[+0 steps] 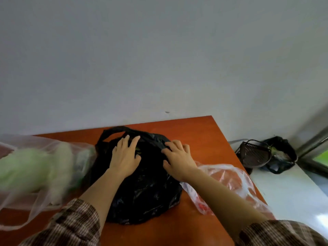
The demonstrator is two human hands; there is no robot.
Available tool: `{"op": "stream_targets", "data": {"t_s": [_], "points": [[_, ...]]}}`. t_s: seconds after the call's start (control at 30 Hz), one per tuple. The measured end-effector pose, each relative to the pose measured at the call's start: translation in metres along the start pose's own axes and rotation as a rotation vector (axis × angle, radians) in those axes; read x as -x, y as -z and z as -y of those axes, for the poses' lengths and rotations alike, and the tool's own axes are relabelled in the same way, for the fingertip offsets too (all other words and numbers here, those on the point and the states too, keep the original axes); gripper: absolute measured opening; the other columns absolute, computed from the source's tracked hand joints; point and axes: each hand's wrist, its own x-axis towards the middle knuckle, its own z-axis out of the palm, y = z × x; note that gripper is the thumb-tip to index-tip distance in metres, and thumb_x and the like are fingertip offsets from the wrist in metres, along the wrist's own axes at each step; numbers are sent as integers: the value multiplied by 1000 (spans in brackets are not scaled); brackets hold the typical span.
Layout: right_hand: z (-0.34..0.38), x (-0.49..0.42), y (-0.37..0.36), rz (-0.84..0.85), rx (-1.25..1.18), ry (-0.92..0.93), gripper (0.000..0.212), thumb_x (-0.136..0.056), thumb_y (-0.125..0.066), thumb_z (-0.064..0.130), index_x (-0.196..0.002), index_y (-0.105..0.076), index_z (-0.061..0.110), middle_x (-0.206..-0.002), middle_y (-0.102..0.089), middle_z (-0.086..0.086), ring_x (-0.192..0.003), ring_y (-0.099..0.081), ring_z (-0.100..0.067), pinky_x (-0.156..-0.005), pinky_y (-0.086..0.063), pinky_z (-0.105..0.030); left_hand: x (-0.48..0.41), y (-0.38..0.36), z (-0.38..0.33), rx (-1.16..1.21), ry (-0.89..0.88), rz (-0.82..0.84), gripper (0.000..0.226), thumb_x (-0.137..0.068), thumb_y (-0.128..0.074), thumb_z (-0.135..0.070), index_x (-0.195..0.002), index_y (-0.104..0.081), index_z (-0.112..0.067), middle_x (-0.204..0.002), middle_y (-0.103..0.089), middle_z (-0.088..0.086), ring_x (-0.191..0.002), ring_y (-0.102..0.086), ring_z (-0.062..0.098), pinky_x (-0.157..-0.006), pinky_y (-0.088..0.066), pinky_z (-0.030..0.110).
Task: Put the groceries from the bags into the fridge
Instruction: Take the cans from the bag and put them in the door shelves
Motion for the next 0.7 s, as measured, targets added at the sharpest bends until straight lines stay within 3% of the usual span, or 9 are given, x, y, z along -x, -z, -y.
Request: {"op": "stream_targets", "data": {"t_s": [0.13,0.27,0.37,0.5,0.57,0.63,0.7], "points": [[14,-17,-33,129,101,53,40,-92,-50,28,-127,-55,10,-149,-35,-8,-141,-17,-30,-109,-15,-54,-36,-24,21,-168,-221,50,50,-87,-54,-28,-135,-41,-19,-156,-23,11,-147,-5,33,-116,-12,52],[10,-36,-63,256,318,197,22,-72,-73,35,-89,-73,21,-109,-66,0,-118,-50,-24,-99,-34,-54,-78,-45,36,-288,-564,133,58,-84,-55,-36,-139,-42,-24,-159,-15,9,-146,8,38,-112,5,63],[-4,-40,-70,235,383,57,21,-66,-73,36,-79,-72,19,-91,-66,0,-107,-56,-25,-97,-26,-52,-106,-54,35,-302,-701,189,66,-84,-50,-47,-145,-32,-35,-161,-1,3,-142,23,37,-104,21,62],[-28,-37,-67,231,334,-236,25,-60,-76,37,-72,-69,16,-78,-64,0,-95,-62,-25,-95,-24,-53,-139,-65,17,-305,-789,277,69,-84,-46,-56,-147,-18,-47,-160,12,-4,-140,29,37,-103,20,68],[-34,-34,-65,280,277,-315,29,-74,-67,39,-86,-69,14,-91,-65,-2,-108,-57,-25,-101,-15,-56,-151,-71,7,-302,-788,328,68,-85,-44,-57,-147,-17,-48,-160,13,-6,-140,29,38,-102,19,69],[-38,-33,-67,321,228,-390,38,-89,-49,41,-110,-61,12,-115,-59,-4,-127,-41,-23,-108,-4,-56,-158,-81,-2,-283,-763,379,67,-86,-43,-58,-147,-16,-49,-160,13,-7,-140,27,38,-102,18,70],[-38,-34,-70,308,195,-452,44,-90,-45,46,-117,-54,13,-124,-56,-4,-130,-35,-23,-109,-2,-54,-160,-92,-8,-246,-725,458,67,-86,-41,-61,-147,-13,-50,-160,13,-8,-142,24,37,-102,17,71]]}}
